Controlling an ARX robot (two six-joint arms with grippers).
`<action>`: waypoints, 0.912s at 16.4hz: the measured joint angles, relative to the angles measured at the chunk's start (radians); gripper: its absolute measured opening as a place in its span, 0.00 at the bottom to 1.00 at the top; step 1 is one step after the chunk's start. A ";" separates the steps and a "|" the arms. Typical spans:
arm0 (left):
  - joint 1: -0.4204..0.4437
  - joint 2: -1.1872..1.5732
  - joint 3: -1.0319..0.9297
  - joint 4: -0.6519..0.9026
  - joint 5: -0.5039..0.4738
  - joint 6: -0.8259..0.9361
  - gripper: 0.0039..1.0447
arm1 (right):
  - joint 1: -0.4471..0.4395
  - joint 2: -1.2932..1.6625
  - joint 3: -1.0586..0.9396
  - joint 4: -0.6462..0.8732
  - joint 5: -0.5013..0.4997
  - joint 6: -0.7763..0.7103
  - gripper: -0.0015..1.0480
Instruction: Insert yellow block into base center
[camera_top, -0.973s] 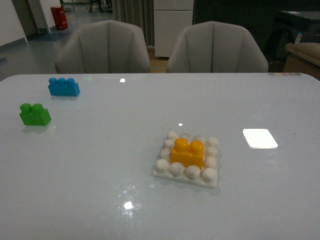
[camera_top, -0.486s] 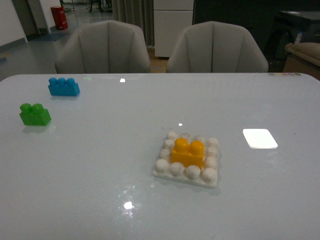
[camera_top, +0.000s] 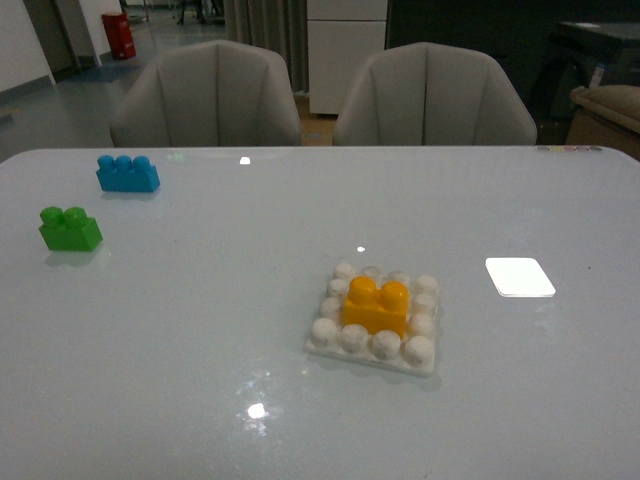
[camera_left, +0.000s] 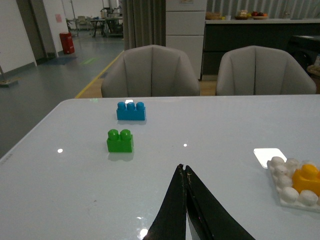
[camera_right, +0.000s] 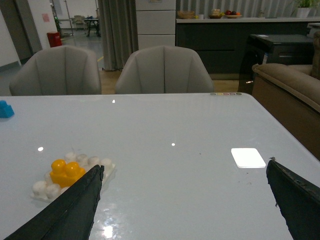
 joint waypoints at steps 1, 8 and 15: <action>0.000 -0.021 0.000 -0.024 0.000 0.000 0.01 | 0.000 0.000 0.000 0.000 0.000 0.000 0.94; 0.000 -0.216 0.000 -0.240 -0.001 0.000 0.01 | 0.000 0.000 0.000 0.001 0.000 0.000 0.94; 0.000 -0.216 0.000 -0.232 0.000 0.000 0.32 | 0.000 0.000 0.000 0.000 0.000 0.000 0.94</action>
